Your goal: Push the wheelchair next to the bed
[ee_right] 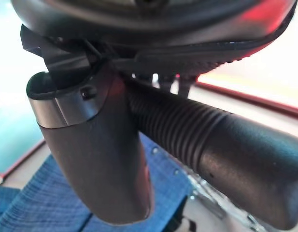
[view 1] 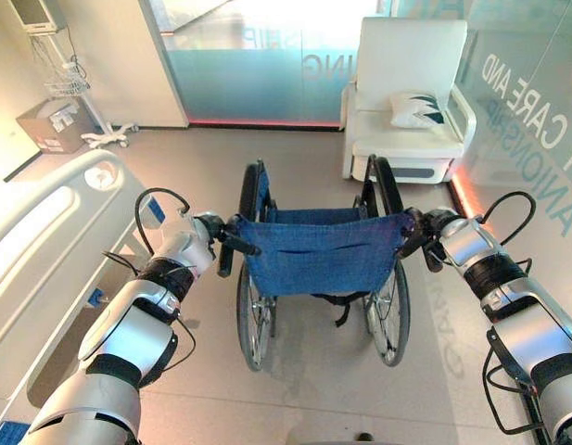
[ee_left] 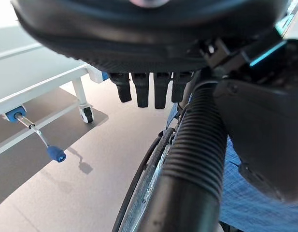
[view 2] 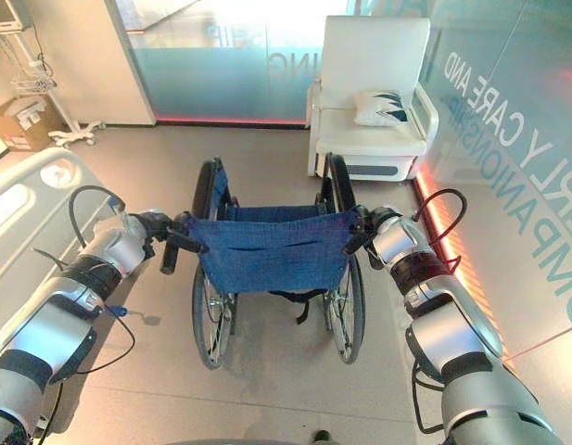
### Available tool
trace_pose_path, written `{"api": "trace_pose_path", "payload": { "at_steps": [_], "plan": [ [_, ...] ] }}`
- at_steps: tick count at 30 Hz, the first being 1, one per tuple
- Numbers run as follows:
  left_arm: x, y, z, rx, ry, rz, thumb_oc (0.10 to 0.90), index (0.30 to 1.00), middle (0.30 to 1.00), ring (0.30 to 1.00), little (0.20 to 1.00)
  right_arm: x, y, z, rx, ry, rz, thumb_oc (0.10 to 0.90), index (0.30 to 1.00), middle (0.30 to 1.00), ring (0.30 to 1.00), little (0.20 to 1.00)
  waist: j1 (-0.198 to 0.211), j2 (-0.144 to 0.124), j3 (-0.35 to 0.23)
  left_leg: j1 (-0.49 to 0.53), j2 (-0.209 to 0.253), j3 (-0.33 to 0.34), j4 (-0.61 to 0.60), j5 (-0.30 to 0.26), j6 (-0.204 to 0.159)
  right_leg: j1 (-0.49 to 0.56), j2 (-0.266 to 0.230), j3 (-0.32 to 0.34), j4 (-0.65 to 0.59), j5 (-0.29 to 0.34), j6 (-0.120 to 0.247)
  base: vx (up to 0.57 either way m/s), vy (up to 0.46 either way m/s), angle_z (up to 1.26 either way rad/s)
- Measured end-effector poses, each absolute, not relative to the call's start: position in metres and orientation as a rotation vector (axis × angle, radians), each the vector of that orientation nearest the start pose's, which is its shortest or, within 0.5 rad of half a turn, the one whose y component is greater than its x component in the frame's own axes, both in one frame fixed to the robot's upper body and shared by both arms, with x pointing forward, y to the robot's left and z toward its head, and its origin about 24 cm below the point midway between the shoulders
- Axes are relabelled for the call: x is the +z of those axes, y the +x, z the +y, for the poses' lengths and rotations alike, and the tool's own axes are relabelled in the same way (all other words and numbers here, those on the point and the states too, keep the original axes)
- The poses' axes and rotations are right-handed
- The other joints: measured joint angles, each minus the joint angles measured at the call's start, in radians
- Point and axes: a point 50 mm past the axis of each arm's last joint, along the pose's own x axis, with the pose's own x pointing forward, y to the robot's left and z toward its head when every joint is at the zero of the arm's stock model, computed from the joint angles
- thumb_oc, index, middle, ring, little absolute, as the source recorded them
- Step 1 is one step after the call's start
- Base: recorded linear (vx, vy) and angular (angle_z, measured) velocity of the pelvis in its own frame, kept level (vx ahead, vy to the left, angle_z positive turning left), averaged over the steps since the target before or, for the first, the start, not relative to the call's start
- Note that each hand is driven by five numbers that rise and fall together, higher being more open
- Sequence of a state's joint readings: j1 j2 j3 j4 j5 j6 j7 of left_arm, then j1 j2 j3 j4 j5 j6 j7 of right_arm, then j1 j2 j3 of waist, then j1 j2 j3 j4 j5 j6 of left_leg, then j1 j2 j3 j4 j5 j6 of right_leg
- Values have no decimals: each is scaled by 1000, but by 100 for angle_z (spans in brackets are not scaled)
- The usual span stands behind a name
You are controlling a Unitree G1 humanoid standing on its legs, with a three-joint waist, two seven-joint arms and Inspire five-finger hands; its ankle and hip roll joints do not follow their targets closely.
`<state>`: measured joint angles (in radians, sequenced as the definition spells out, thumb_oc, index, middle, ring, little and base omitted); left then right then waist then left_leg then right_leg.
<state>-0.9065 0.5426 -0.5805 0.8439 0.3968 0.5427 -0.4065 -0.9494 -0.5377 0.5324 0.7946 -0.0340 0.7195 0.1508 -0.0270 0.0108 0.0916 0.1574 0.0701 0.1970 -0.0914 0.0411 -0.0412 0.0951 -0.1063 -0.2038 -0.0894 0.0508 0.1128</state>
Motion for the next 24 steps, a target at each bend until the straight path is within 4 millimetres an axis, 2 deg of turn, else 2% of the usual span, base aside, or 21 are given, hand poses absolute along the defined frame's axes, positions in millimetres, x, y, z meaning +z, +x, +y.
{"api": "trace_pose_path", "payload": {
  "at_steps": [8,24],
  "plan": [
    [100,384,219,-126,1276,642,400,300,300,300,300,113,384,-224,-24,-849,667,400,300,300,300,300,6,-7,4,-10,0,0,0,1,-2,-9,0,0,0,0,1,0,0,0],
    [95,384,214,-11,1263,478,400,300,300,300,300,119,386,-228,-41,-856,623,400,300,300,300,300,11,0,13,-15,0,-2,0,3,-4,-13,-1,-3,0,1,1,10,21,0]
  ]
}}
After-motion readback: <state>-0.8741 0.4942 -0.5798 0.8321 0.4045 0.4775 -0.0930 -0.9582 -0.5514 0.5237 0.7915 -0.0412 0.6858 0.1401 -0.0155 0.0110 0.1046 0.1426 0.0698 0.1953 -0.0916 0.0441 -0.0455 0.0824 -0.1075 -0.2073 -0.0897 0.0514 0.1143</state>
